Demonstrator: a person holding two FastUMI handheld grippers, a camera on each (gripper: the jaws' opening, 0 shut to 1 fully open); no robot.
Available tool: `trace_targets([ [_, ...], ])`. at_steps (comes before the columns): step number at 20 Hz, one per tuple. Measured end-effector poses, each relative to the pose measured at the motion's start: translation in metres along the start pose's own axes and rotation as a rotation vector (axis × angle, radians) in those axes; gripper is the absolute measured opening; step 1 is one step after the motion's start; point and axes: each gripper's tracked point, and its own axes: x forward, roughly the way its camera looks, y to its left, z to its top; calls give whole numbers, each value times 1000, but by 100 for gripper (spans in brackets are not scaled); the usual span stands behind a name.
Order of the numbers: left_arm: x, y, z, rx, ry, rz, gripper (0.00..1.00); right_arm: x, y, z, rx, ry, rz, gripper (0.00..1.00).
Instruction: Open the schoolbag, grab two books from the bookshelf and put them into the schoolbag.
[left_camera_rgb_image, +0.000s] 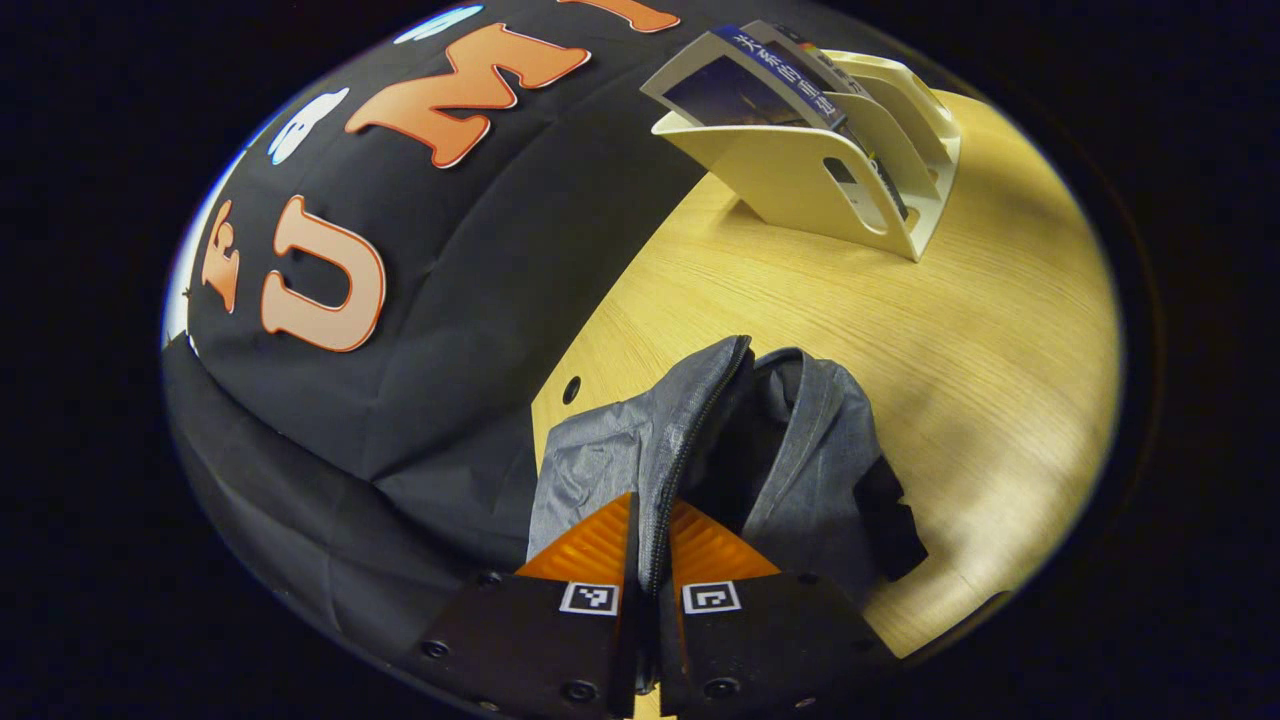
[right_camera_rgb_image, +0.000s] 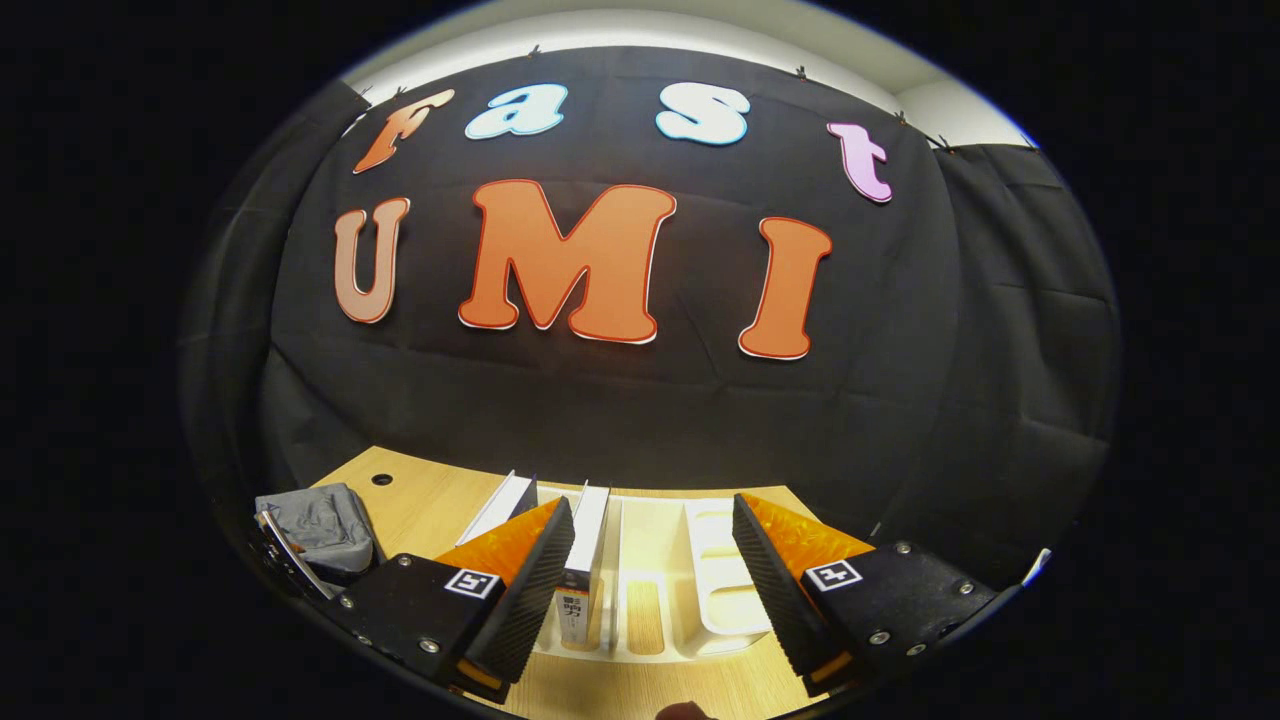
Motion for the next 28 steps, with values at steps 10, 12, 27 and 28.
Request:
trace_targets([
  [10, -4, 42, 5, -147, -32, -199, 7, 15, 28, 9, -52, 27, -22, 95],
  [12, -6, 53, 7, -178, -36, -244, 6, 16, 36, 12, -67, 32, -24, 95],
  [27, -4, 125, 25, -300, -106, -555, 6, 40, 102, 26, -113, 267, -10, 95],
  [28, -7, 132, 24, -305, -106, -576, 6, 39, 106, 24, -121, 300, 4, 95],
])
